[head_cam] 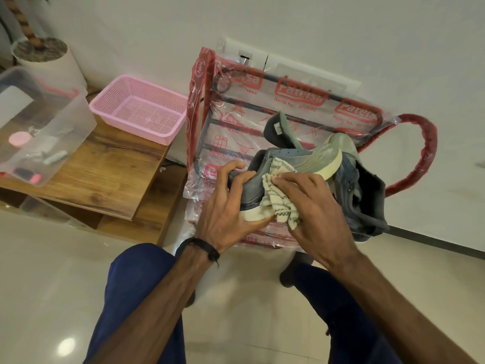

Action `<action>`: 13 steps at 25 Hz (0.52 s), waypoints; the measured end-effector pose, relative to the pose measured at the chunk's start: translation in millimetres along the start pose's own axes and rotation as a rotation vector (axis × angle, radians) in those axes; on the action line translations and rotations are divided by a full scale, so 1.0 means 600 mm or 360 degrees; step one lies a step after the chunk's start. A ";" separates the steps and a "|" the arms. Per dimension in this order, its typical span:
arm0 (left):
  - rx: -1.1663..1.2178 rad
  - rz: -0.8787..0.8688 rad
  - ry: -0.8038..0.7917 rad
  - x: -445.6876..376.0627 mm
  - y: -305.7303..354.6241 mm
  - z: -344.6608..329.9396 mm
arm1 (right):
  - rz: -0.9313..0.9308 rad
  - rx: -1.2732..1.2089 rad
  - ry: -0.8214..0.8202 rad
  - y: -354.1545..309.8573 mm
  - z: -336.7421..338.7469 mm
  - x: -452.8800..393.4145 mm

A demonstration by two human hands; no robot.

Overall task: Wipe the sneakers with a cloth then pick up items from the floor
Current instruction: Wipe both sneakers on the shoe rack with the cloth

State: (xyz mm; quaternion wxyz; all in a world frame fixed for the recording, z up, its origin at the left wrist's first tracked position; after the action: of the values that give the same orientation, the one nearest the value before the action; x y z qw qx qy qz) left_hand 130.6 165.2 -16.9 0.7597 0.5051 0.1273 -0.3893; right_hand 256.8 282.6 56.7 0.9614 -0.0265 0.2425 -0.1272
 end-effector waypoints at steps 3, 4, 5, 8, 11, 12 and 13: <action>0.0074 0.0080 0.0027 -0.002 -0.002 -0.004 | -0.0156 -0.0037 0.0087 -0.006 -0.013 -0.019; 0.0082 0.0091 0.0023 0.000 -0.004 -0.004 | -0.0179 -0.0063 0.0110 -0.020 -0.018 -0.016; 0.0082 0.0085 0.0002 0.003 -0.006 -0.003 | -0.0124 -0.0076 0.0097 -0.034 -0.019 -0.006; 0.0023 0.0011 -0.0018 0.007 -0.005 -0.001 | 0.0239 0.0045 -0.0059 -0.024 -0.011 -0.002; -0.0005 -0.0024 0.0009 0.002 -0.002 -0.007 | 0.0035 0.0152 -0.0007 0.041 -0.004 -0.030; -0.0005 -0.0027 0.0007 0.002 -0.001 -0.009 | -0.0021 0.0096 -0.0003 0.045 -0.004 -0.030; 0.0003 -0.0023 0.0007 0.002 -0.003 -0.010 | 0.0016 0.0028 -0.0009 0.034 -0.006 -0.026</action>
State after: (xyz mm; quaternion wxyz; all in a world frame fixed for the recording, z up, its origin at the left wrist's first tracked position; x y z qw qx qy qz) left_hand 131.1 169.6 -21.4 0.7561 0.5057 0.1322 -0.3938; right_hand 246.7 306.6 58.3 0.9629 -0.0171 0.2390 -0.1246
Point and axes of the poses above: each hand's wrist, its own x-axis away from the middle knuckle, its own z-axis out of the back of the hand, y = z × x, the point moved 3 cm from there along -x, towards the middle knuckle, and after that the axes turned 12 degrees about y, right-handed, at the moved point
